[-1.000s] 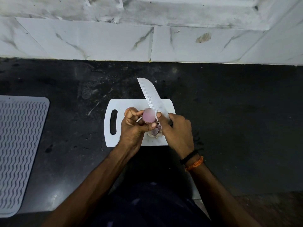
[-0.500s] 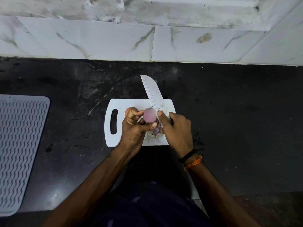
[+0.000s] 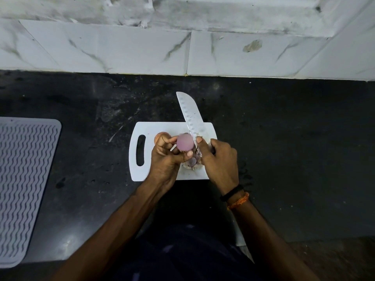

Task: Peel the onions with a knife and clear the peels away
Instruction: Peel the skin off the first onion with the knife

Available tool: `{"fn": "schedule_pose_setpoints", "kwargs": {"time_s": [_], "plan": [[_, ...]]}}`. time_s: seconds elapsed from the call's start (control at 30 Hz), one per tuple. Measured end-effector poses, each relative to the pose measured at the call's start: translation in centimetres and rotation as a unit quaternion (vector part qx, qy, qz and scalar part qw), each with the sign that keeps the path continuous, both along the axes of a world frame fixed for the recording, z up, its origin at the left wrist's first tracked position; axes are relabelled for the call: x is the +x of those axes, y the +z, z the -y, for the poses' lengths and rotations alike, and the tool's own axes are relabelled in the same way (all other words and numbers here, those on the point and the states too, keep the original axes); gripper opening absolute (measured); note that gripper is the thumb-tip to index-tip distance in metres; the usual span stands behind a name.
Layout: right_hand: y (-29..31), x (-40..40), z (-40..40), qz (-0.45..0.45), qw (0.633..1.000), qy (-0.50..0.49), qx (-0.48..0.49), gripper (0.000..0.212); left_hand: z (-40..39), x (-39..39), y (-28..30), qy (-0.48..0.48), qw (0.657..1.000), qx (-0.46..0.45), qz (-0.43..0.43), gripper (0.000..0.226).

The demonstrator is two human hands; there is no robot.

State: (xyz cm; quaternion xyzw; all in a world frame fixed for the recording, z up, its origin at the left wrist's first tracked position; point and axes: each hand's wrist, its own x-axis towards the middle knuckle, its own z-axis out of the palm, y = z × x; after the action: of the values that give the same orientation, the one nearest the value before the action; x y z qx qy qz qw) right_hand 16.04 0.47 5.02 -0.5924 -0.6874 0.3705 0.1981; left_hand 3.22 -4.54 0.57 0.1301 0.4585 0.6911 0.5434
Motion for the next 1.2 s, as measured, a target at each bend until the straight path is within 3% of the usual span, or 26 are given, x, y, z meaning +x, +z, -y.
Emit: {"fn": "schedule_pose_setpoints", "kwargs": {"time_s": [0.13,0.27,0.47,0.7,0.97,1.2], "plan": [[-0.8,-0.4,0.4,0.018,1.000,0.008,0.023,0.048,0.0,0.0,-0.1,0.006,1.000,-0.007,-0.012,0.073],[-0.5,-0.5,0.4,0.026,0.998,0.027,0.043,0.051,0.0,-0.1,-0.4,0.011,1.000,-0.006,-0.028,0.057],[-0.2,-0.5,0.7,-0.041,0.998,0.003,0.044,0.053,0.2,0.1,-0.5,0.000,1.000,0.003,-0.020,0.070],[0.0,-0.5,0.7,-0.041,0.999,-0.027,0.005,0.052,0.0,0.1,-0.8,0.007,1.000,-0.009,-0.028,0.080],[-0.6,-0.4,0.6,-0.022,0.999,0.025,0.012,0.054,0.2,0.0,-0.7,0.016,0.999,0.003,-0.045,0.051],[0.1,-0.2,0.4,-0.044,0.998,-0.041,0.002,0.055,0.2,0.1,-0.5,0.009,0.997,-0.014,-0.071,0.054]]}}
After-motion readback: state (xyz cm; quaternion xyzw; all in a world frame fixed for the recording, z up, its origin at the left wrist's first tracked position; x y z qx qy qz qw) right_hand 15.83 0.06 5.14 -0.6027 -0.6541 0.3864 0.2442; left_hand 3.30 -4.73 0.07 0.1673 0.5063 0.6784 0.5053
